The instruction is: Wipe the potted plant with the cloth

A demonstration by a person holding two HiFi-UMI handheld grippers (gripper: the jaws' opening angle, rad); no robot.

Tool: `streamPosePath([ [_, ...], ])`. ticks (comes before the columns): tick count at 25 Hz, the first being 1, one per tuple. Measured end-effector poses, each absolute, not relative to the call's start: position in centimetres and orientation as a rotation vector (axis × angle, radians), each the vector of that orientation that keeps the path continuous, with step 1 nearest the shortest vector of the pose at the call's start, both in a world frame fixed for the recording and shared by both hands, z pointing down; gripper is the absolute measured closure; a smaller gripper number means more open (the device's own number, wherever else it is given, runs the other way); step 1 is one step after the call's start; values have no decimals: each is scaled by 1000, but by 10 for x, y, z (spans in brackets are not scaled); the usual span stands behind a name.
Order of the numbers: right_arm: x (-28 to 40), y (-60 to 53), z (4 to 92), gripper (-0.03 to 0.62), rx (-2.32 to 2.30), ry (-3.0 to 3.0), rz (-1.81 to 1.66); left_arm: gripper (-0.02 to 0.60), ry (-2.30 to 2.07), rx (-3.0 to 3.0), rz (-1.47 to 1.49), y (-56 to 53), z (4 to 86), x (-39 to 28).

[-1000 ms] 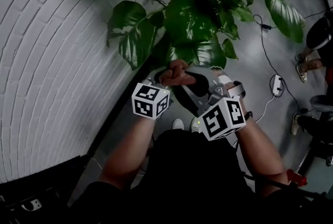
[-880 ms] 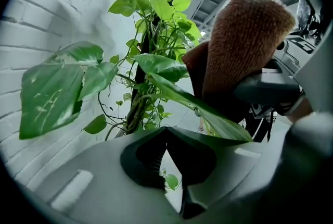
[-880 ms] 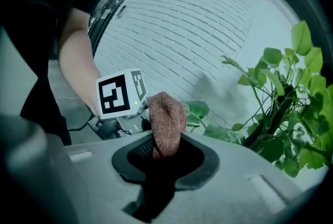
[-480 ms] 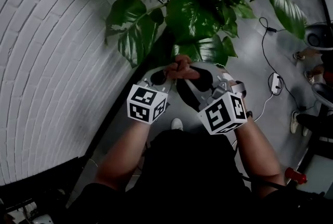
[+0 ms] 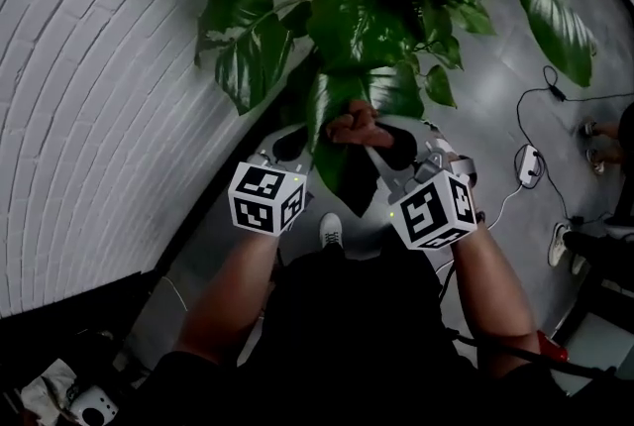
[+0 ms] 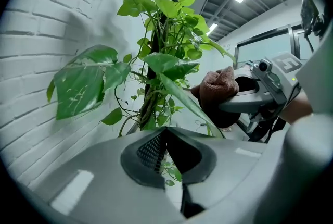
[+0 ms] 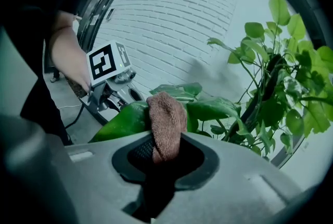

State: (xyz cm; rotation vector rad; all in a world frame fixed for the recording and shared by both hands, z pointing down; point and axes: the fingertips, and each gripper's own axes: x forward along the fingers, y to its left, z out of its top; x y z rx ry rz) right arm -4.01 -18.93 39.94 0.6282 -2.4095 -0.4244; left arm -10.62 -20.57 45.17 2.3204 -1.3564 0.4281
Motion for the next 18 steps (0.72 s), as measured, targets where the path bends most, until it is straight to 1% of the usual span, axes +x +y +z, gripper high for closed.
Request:
streamPosePath([
  [18,24,-231,431,536,678,-2390,-354,565,-1476,2242,495,-196,455,-110],
])
